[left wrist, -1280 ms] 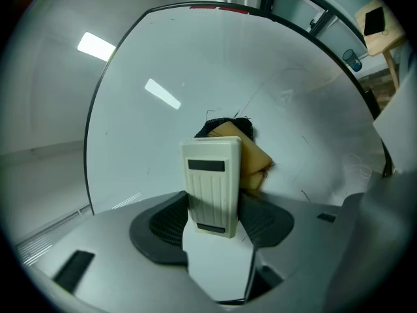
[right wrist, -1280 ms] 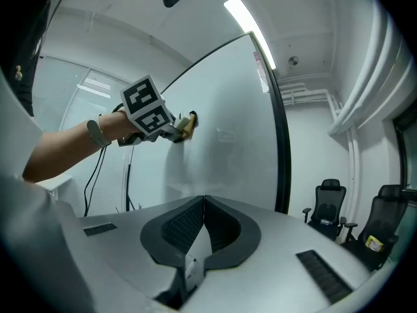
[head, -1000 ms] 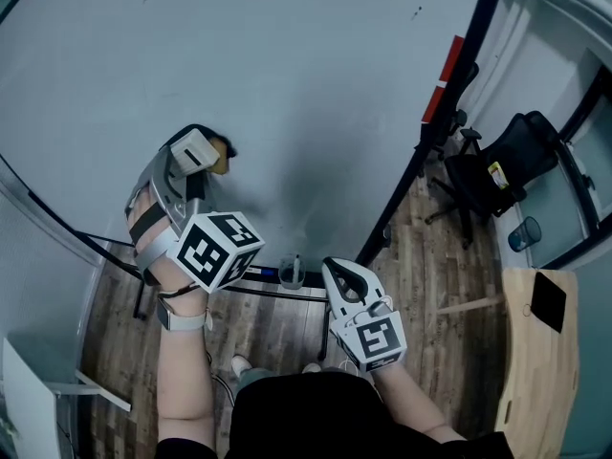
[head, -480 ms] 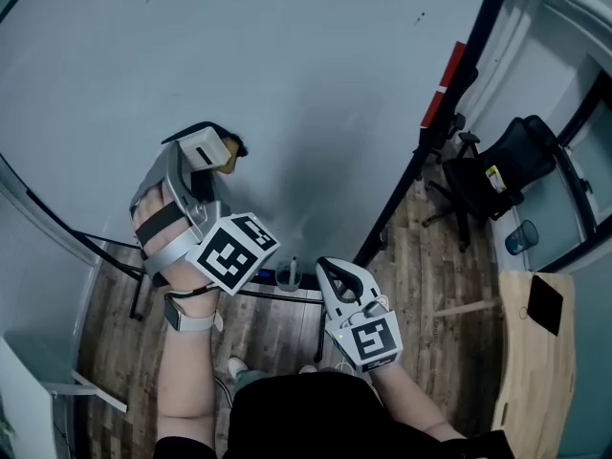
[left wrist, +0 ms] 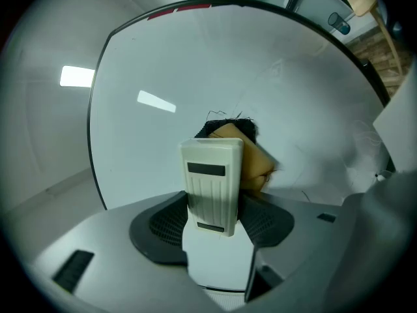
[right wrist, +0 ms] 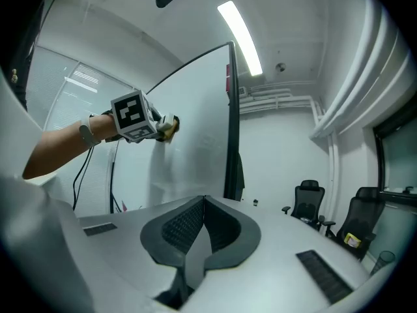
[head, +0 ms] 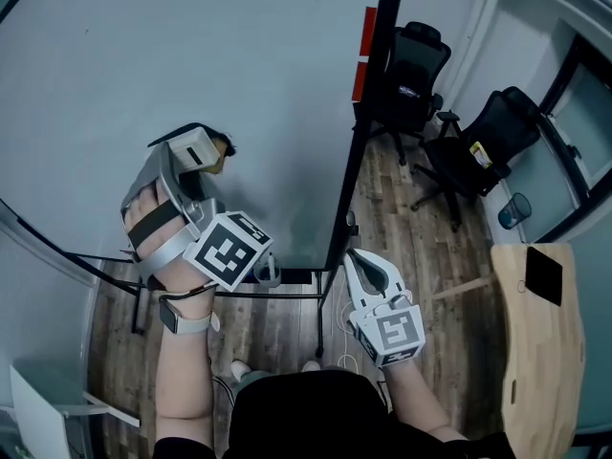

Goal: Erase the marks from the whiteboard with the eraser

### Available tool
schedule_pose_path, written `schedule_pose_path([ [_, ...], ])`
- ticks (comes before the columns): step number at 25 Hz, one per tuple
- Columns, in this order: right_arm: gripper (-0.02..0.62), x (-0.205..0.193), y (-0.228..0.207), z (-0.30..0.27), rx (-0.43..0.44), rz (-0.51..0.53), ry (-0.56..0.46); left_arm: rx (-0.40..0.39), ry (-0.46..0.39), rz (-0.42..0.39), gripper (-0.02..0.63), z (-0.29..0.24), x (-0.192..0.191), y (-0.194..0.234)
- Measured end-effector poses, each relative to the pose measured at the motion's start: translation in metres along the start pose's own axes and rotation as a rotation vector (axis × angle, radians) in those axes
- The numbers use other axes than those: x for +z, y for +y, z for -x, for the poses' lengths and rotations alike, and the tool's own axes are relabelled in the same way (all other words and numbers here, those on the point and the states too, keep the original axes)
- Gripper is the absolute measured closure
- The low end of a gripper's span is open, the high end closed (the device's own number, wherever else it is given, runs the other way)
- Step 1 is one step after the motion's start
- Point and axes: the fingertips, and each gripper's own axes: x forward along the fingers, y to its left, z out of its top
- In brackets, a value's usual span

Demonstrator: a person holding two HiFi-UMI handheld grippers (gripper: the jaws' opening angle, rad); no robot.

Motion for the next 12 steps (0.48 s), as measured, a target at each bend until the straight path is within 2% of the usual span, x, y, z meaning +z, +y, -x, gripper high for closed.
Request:
schedule_pose_path([
  [12, 0.566, -0.022, -0.032, 0.056, -0.126, -0.065, 0.004, -0.053, -0.154, -0.098, 0.353, 0.042, 0.076, -0.042],
])
